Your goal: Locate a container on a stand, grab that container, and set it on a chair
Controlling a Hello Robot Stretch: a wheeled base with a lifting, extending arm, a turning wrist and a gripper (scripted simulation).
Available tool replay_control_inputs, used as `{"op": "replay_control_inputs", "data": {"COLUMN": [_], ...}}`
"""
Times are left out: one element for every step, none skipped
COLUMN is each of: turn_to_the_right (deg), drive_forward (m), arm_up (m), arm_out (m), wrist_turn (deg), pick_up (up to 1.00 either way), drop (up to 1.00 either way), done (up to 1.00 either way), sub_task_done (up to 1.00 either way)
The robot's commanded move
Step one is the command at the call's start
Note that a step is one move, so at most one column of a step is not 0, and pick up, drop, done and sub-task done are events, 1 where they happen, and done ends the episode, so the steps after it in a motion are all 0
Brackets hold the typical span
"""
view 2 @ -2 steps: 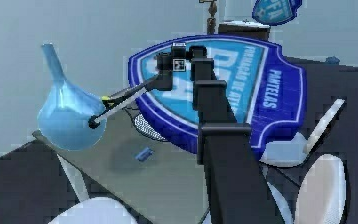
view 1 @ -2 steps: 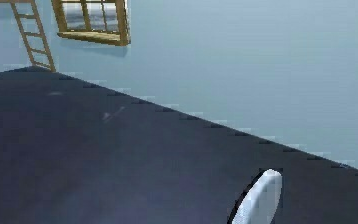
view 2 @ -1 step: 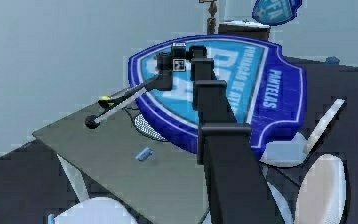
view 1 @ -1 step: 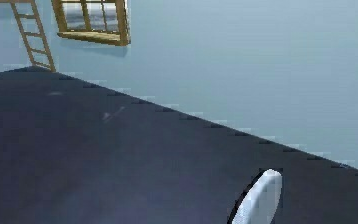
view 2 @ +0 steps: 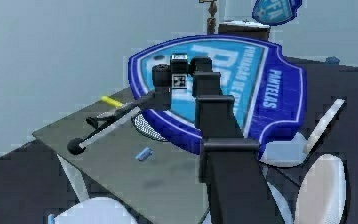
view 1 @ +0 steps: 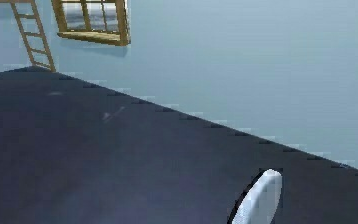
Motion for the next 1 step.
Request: {"op": "replay_control_inputs", "data": {"turn_to_the_right": [0.0], "drive_forward": [0.0], "arm_up": [0.0], "arm_out": [0.0], "wrist_turn": [0.0], "pick_up": [0.0], "drop": [0.0], "done": [1.0], "sub_task_done": [0.0]}}
